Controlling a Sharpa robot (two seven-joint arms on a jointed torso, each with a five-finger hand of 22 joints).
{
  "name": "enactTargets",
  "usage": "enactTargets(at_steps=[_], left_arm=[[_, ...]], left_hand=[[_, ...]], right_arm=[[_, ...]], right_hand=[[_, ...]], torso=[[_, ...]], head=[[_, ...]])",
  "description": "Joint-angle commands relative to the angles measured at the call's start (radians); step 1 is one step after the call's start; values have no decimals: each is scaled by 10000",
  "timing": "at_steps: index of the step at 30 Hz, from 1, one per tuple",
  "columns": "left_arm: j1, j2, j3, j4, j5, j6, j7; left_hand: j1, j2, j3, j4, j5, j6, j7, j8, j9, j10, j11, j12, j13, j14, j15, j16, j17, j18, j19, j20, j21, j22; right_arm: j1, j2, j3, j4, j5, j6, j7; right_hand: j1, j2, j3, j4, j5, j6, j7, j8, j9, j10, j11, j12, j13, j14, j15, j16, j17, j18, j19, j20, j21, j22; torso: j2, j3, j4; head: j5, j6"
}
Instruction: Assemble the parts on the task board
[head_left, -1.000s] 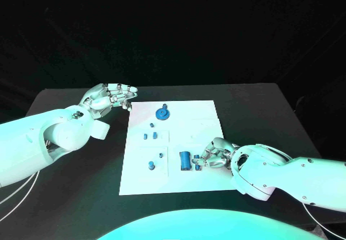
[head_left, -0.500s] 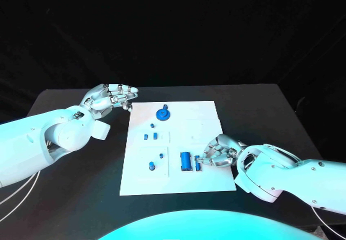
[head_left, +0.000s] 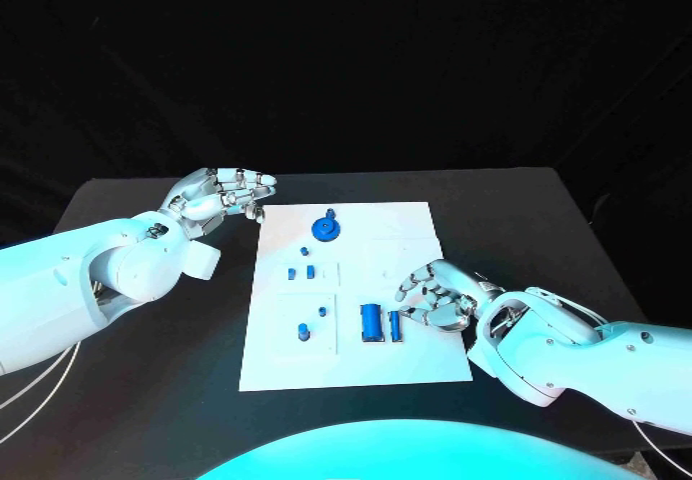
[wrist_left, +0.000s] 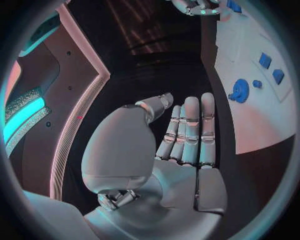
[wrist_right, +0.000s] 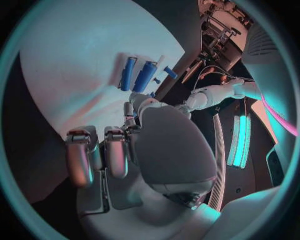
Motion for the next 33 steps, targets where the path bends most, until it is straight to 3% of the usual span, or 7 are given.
enactTargets(at_steps=[1, 5, 10, 13, 27, 33], left_arm=[[-10, 20, 7, 12, 50, 154, 83], [-11, 17, 7, 13, 50, 152, 81], [-12, 10, 7, 15, 50, 148, 80], [-13, 6, 6, 17, 50, 149, 79], [-13, 4, 6, 14, 49, 146, 81], [-14, 6, 6, 13, 49, 143, 82]], left_hand=[[-7, 119, 49, -4, 29, -80, -14, 35, -8, -64, -10, 57, -9, -49, 12, -6, -9, 151, -8, 30, -2, -7], [-7, 119, 49, -4, 29, -80, -14, 35, -8, -64, -10, 57, -9, -49, 12, -6, -9, 151, -8, 30, -2, -7], [-7, 119, 49, -4, 29, -80, -14, 35, -8, -64, -10, 57, -9, -49, 12, -6, -9, 151, -8, 30, -2, -7], [-7, 119, 49, -4, 29, -80, -14, 35, -8, -64, -10, 57, -9, -49, 12, -6, -9, 151, -8, 30, -2, -7], [-7, 119, 49, -4, 29, -80, -14, 35, -8, -64, -10, 57, -9, -49, 12, -6, -9, 151, -8, 30, -2, -7], [-7, 119, 49, -4, 29, -80, -14, 35, -8, -64, -10, 57, -9, -49, 12, -6, -9, 151, -8, 30, -2, -7]], right_arm=[[-80, 62, -4, -76, -516, 74, 587], [-140, 141, -4, -187, -547, 285, 552], [-185, 219, -5, -297, -584, 530, 453], [-206, 254, -6, -322, -598, 641, 419], [-237, 305, -10, -325, -610, 1182, 290], [-239, 324, -12, -344, -626, 1147, 206]], right_hand=[[166, -58, 628, -296, 577, 143, 32, -123, -156, 583, 90, 14, 2224, 1035, 91, 29, 2542, -143, 1046, 91, 50, 2634], [115, -76, 1466, -739, 922, 298, 58, -196, -269, 593, 105, 39, 2228, 1039, 101, 38, 2560, -143, 1046, 102, 50, 2634], [-155, -11, 1960, -1037, 919, 458, 36, -155, -276, 602, 91, 44, 2223, 1041, 84, 42, 2569, -143, 1046, 94, 50, 2634], [-402, 131, 2268, -1239, 659, 529, 6, -93, -244, 626, 66, 80, 2233, 1045, 59, 51, 2588, -143, 1046, 76, 50, 2634], [-807, 129, 2392, -1392, 484, 619, -50, 37, -166, 651, 28, 121, 2245, 1049, 31, 58, 2604, -143, 1046, 55, 50, 2634], [-977, 116, 2368, -1389, 443, 605, -66, 63, -145, 644, 16, 102, 2236, 1048, 21, 56, 2600, -143, 1046, 48, 50, 2634]], torso=[[3, -7, 13], [4, -11, 19], [-2, -14, 18], [0, -13, 16], [-2, -8, 4], [-3, -12, 7]], head=[[9, -8], [5, -20], [23, -37], [28, -43], [23, -63], [12, -58]])
